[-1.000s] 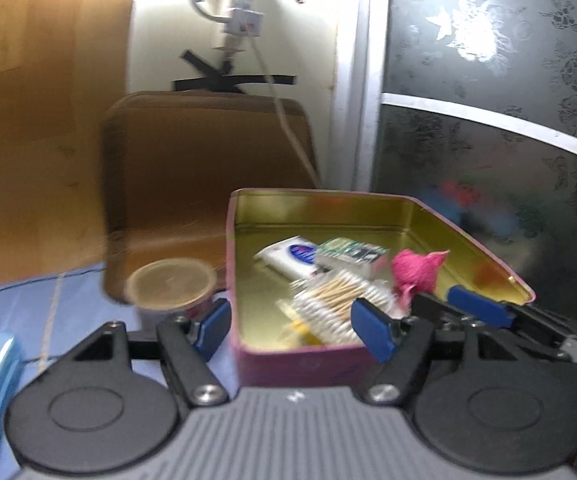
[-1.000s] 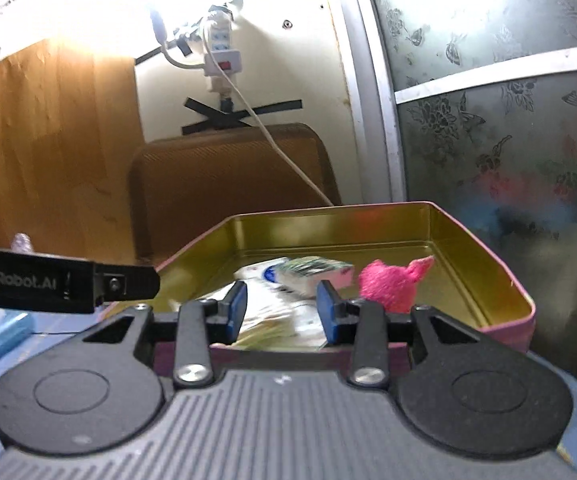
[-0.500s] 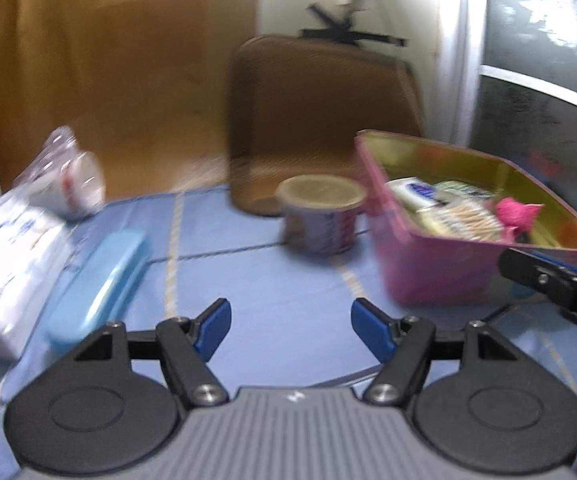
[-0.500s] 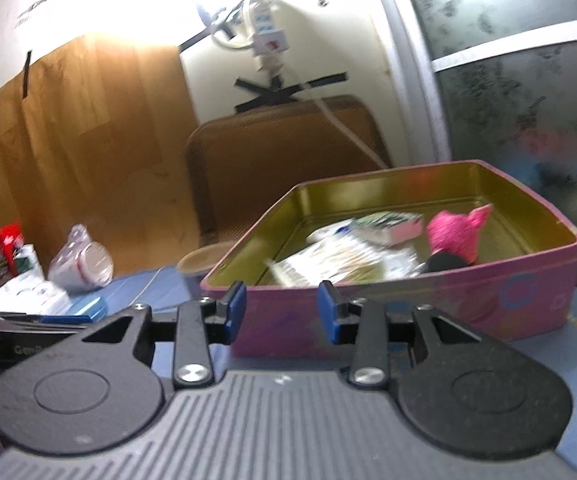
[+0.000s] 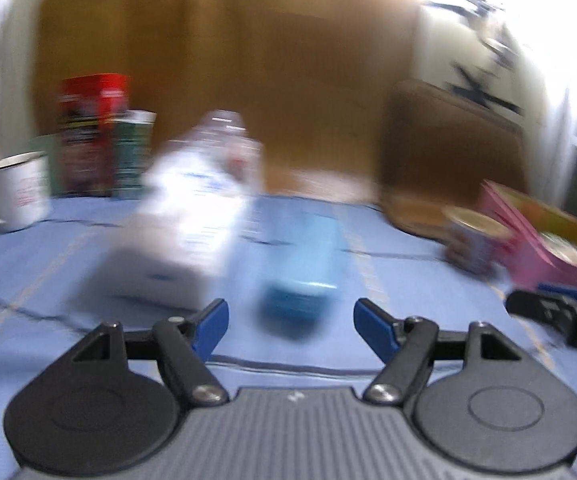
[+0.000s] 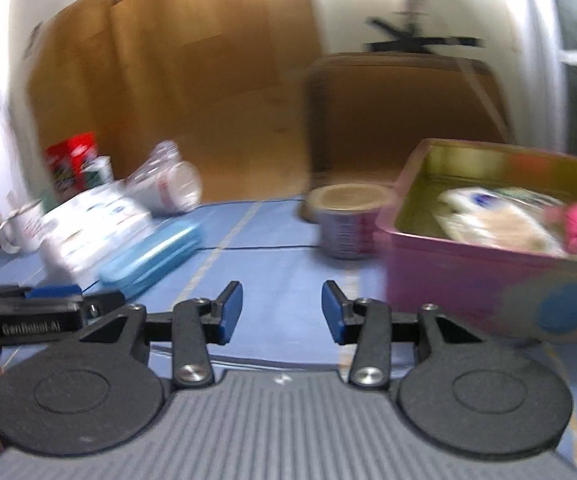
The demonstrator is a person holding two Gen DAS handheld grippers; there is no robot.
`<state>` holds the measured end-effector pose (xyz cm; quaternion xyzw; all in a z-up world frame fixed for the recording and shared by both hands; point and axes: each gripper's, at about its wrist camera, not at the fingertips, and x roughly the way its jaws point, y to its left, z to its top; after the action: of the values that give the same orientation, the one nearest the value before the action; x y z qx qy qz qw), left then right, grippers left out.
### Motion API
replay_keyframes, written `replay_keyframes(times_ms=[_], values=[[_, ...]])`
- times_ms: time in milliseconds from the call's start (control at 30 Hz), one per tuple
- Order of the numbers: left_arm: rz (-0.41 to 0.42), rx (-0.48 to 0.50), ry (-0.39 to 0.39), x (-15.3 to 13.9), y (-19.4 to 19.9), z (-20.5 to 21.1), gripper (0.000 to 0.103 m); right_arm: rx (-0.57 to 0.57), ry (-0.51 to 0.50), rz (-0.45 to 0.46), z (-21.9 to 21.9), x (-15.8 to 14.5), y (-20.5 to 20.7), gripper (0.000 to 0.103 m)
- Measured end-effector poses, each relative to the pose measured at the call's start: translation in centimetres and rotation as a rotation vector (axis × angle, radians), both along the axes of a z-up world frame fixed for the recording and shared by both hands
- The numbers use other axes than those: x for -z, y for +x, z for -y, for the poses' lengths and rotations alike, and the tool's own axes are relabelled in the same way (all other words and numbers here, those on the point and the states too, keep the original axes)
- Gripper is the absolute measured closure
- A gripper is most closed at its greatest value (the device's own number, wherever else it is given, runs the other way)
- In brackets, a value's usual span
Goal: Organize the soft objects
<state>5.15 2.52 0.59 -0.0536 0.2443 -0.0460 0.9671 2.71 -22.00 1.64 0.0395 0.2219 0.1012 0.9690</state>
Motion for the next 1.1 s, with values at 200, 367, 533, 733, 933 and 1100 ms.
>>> replay_keyframes(times_ms=[200, 367, 533, 733, 933, 1100], values=[[-0.005, -0.183, -0.117, 1.1, 0.2, -5.8, 0.033, -0.152, -0.044, -0.023, -6.6, -0.1, 3.4, 0.035], [0.026, -0.21, -0.197, 1.1, 0.0, -7.2, 0.032, -0.175, -0.049, -0.055, -10.9, 0.3, 7.5, 0.019], [0.055, -0.185, -0.138, 1.0, -0.3, -6.2, 0.03, -0.146, -0.045, -0.138, -12.7, 1.6, 10.9, 0.018], [0.061, -0.164, -0.098, 0.8, -0.3, -5.4, 0.027, -0.207, -0.006, -0.164, -10.4, 1.2, 9.7, 0.05], [0.029, -0.136, -0.11, 0.9, -0.1, -5.5, 0.027, -0.222, 0.016, -0.172, -5.5, 1.2, 6.2, 0.05], [-0.031, 0.013, -0.099, 0.9, 0.3, -3.9, 0.027, -0.277, 0.066, -0.192, 0.4, 1.1, 1.1, 0.05]])
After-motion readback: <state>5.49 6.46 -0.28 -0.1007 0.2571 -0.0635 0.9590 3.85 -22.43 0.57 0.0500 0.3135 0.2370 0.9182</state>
